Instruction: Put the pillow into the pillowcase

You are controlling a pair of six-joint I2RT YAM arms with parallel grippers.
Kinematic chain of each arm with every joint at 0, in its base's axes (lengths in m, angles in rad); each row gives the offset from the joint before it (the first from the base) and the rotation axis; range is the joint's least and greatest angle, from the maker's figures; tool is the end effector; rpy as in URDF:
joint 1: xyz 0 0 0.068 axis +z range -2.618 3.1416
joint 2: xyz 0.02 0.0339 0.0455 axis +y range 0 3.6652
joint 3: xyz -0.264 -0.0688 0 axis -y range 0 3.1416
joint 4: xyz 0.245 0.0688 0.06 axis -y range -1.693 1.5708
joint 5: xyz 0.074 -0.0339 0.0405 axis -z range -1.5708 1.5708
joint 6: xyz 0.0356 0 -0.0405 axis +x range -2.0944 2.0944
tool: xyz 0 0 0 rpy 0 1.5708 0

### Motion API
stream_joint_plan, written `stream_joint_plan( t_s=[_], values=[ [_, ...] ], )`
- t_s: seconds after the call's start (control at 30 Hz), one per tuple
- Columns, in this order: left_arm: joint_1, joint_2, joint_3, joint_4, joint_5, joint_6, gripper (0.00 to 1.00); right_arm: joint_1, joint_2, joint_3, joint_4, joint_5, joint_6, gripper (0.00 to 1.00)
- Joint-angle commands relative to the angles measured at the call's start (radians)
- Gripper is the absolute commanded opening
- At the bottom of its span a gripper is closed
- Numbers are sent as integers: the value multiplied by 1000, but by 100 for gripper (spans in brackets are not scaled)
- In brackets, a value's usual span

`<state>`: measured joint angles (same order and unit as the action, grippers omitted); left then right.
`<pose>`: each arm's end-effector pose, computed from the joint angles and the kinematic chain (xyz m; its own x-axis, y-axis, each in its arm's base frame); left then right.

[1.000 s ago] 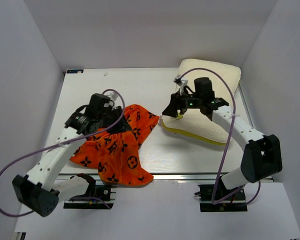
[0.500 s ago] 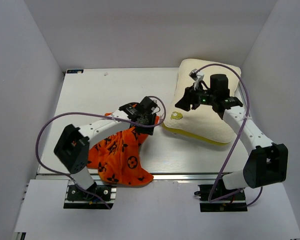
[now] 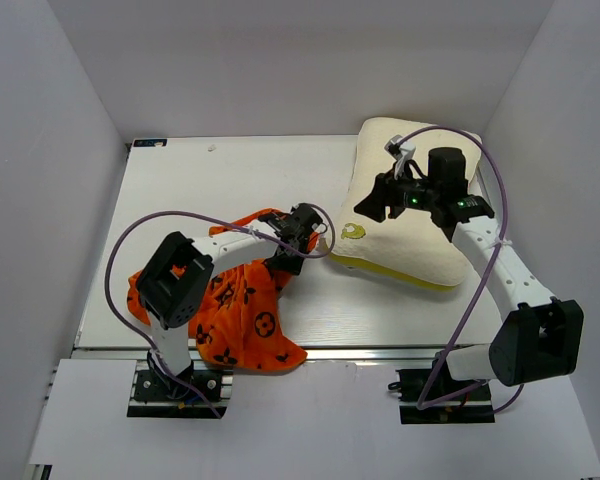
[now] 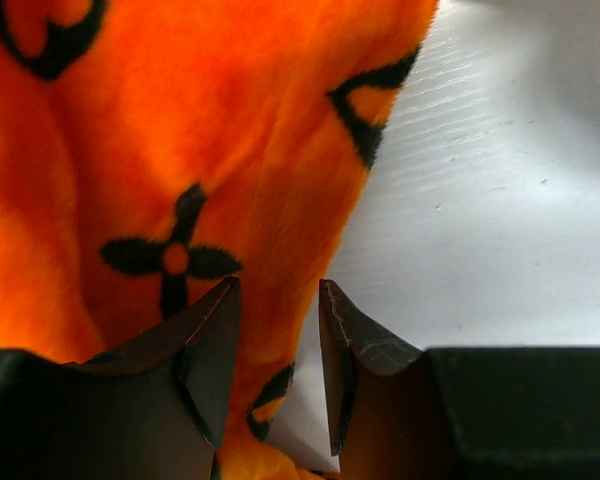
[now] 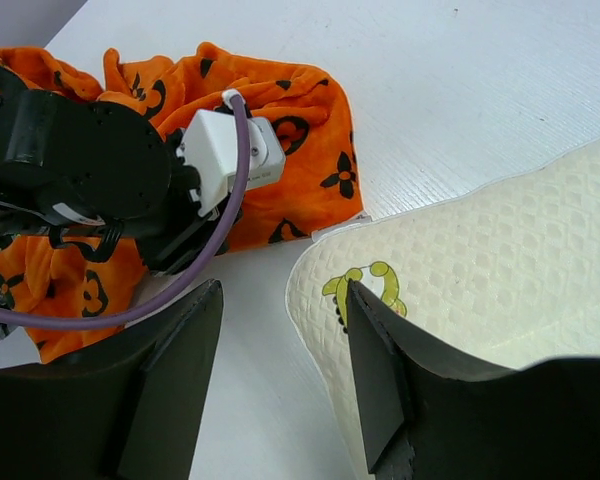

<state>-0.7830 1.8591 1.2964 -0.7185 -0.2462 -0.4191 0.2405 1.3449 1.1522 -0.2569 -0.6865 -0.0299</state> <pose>0.2650 -0.2515 0.1826 -0.8788 0.3178 -0.3559 0.3034 0.9479 0.0971 0.2901 0.0944 0.3386 -0.3998 -0.1219 -0.9085 -0.7509 0.6119 0.2484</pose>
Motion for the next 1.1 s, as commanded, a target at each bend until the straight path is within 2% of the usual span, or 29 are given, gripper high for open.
stream_joint_plan(
  t_s=[0.0, 0.2, 0.27, 0.3, 0.47, 0.63, 0.77, 0.83, 1.07],
  values=[
    [-2, 2, -9, 51, 50, 31, 47, -13, -26, 12, 11, -16, -4, 58],
    [-2, 26, -77, 73, 68, 31, 42, -15, -23, 12, 21, -27, 5, 59],
    [-2, 26, -101, 71, 47, 23, 31, -15, -23, 9, 21, -30, 7, 59],
    [-2, 25, -108, 68, 41, 19, 20, -15, -24, 7, 21, -31, 8, 59],
    [-2, -26, -108, 37, -7, 13, 0, -17, -39, -9, 25, -30, 7, 59],
    [2, -139, 6, -56, -15, 16, 0, -17, -55, -19, 33, -38, 7, 59],
    [48, -248, 150, -94, 71, -7, 0, -17, -67, -29, 34, -50, -1, 59],
    [65, -306, 176, -73, 120, -30, 0, -17, -72, -45, 42, -65, -1, 59],
    [119, -296, 385, -104, 237, -58, 0, -10, -69, -66, 48, -105, 15, 59]
  ],
)
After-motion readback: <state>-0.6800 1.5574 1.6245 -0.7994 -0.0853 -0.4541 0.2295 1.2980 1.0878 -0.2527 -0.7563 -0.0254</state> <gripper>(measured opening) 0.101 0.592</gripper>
